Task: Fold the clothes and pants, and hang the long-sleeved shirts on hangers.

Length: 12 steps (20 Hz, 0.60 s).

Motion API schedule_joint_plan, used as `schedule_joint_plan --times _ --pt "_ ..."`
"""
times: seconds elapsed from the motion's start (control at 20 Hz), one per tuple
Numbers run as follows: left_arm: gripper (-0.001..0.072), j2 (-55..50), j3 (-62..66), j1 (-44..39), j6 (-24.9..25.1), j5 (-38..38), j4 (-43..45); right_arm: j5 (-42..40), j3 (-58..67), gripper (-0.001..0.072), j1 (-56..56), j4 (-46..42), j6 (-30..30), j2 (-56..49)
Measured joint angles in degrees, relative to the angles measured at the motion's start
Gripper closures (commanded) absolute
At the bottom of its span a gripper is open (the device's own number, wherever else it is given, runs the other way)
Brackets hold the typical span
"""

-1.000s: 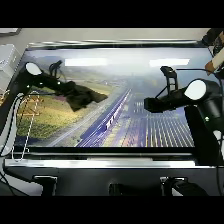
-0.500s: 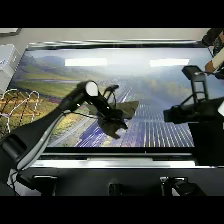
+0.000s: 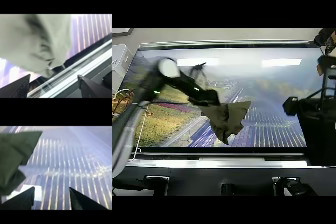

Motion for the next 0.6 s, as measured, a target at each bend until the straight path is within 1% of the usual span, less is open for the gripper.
schedule_joint_plan --times 0.05,0.1,0.2,0.35,0.4,0.5,0.6 --pt "0.0034 2.2 0.1 2.3 0.5 -1.0 0.0 -1.3 0.0 0.023 -2.5 1.8 1.3 -2.1" --pt "0.0034 4.1 0.1 4.6 1.0 -1.9 0.0 -2.6 0.0 0.023 -5.4 5.6 2.3 -5.0" --pt "0.0034 7.3 0.2 8.8 1.3 -2.9 0.0 -4.7 -0.1 0.0228 -10.2 16.4 2.4 -12.6" --pt "0.0034 9.9 0.2 13.9 1.7 -3.7 0.0 -6.7 -0.1 0.023 -13.1 33.4 -1.7 -26.5" --pt "0.0034 10.3 0.2 15.3 1.8 -3.8 0.0 -7.2 -0.1 0.023 -13.2 37.6 -3.1 -30.8" --pt "0.0034 10.9 0.2 17.6 1.9 -4.0 0.1 -8.5 -0.1 0.023 -12.7 44.4 -5.9 -38.5" --pt "0.0034 11.1 0.2 19.1 1.9 -4.1 0.2 -10.8 -0.1 0.023 -11.4 48.7 -8.5 -44.1"
